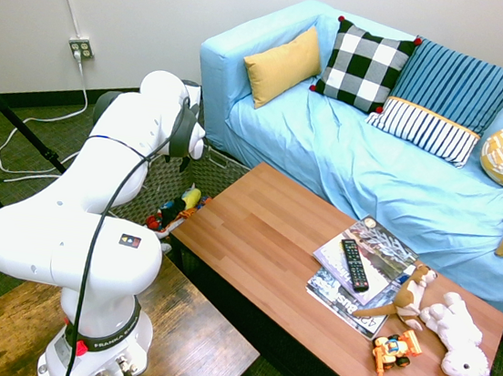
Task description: Put the gamepad in the basket
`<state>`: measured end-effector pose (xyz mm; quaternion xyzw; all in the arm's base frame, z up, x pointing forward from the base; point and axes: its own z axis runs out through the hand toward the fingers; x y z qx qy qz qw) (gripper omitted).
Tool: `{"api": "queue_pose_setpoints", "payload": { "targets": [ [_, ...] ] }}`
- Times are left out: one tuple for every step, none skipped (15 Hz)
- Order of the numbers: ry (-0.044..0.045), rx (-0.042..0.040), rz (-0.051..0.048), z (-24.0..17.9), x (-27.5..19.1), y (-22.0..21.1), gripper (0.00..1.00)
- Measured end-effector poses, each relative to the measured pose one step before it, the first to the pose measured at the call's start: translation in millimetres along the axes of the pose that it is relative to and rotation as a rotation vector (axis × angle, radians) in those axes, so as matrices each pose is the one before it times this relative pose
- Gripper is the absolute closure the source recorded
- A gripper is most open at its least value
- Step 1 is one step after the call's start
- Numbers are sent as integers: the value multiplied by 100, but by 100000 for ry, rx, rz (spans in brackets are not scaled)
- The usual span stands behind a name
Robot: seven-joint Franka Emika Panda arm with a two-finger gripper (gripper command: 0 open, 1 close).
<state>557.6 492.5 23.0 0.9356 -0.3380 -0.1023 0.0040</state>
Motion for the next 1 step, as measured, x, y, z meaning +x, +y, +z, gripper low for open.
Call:
{"api": "queue_pose_setpoints", "payload": {
  "targets": [
    [-328, 279, 36, -168, 101, -27, 0]
  ]
}}
